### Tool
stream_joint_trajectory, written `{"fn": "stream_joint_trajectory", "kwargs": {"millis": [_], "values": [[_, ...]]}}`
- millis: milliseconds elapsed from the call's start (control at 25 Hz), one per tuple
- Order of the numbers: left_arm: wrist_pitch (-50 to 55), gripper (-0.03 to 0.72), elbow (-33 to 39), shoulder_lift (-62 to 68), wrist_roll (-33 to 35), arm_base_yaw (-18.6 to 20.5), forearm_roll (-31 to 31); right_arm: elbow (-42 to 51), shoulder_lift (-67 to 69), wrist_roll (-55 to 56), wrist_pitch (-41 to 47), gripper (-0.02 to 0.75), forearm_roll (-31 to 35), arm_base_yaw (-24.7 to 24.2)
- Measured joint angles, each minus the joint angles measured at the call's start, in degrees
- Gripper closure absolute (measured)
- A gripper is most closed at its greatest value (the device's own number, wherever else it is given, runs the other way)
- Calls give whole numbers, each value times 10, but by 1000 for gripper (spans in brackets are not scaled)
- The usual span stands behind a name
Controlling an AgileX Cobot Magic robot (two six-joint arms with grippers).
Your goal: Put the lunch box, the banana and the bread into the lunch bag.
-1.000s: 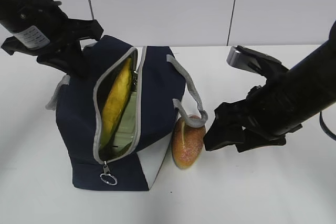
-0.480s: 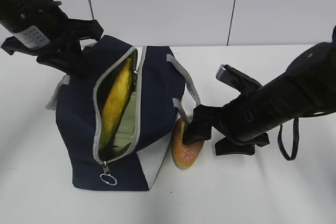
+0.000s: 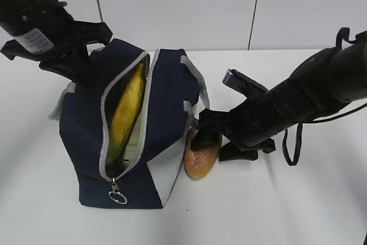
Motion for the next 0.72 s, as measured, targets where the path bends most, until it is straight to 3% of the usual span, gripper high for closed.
{"fn": "stream_joint_trajectory", "kwargs": {"millis": [160, 360, 720], "values": [[2, 691, 0, 0, 0, 0, 0, 0, 0, 0, 3, 337, 1, 0], [4, 691, 0, 0, 0, 0, 1, 0, -4, 3, 15, 363, -32, -1], [7, 691, 0, 0, 0, 0, 1, 0, -92, 129, 65, 366, -293, -21]]}}
